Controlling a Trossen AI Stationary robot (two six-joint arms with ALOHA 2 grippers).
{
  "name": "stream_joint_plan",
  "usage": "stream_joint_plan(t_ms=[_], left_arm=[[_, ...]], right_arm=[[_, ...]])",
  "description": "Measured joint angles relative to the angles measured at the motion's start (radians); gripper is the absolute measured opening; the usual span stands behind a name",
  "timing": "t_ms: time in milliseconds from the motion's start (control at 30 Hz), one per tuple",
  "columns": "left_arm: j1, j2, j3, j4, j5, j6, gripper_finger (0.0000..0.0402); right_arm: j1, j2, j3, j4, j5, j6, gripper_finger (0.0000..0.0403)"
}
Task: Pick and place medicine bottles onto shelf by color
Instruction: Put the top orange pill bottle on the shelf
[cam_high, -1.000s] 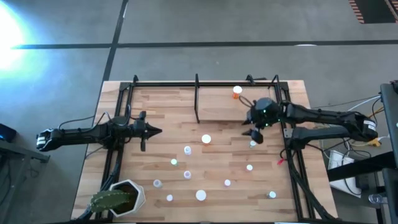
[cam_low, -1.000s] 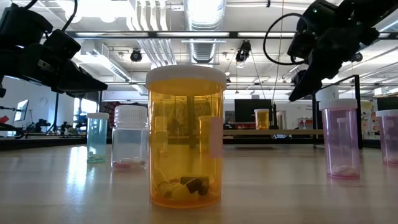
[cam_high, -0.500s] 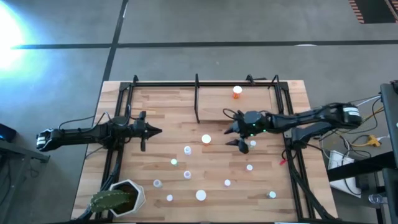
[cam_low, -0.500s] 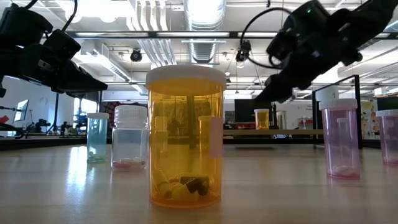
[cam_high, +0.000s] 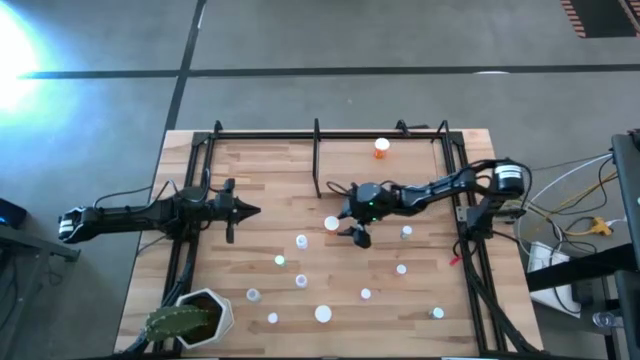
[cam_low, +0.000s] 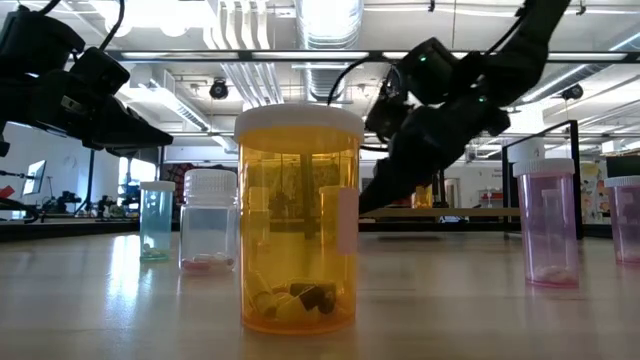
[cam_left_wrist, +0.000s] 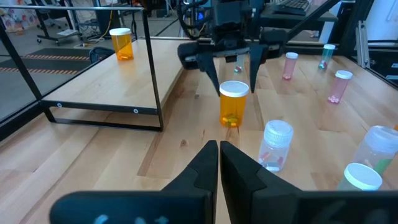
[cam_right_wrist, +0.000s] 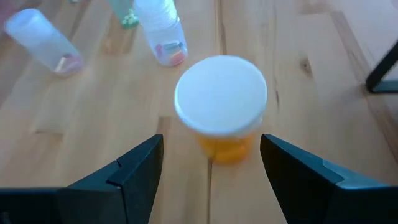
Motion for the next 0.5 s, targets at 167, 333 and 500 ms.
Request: stream_joint_plan(t_ms=[167,333,500], left_arm=[[0.000,0.000,0.000,0.000,0.000,0.000,0.0000],[0.000,0.000,0.000,0.000,0.000,0.000,0.0000],[0.000,0.000,0.000,0.000,0.000,0.000,0.0000]], right_arm=[[-0.002,0.056,0.059,0.001,0.008,-0.023,0.0258],[-0.002,0.085,0.093,-0.001,0.022,-0.073,0.0258],[-0.002,0.086,0.102,0.001,0.024,-0.091,0.0256]])
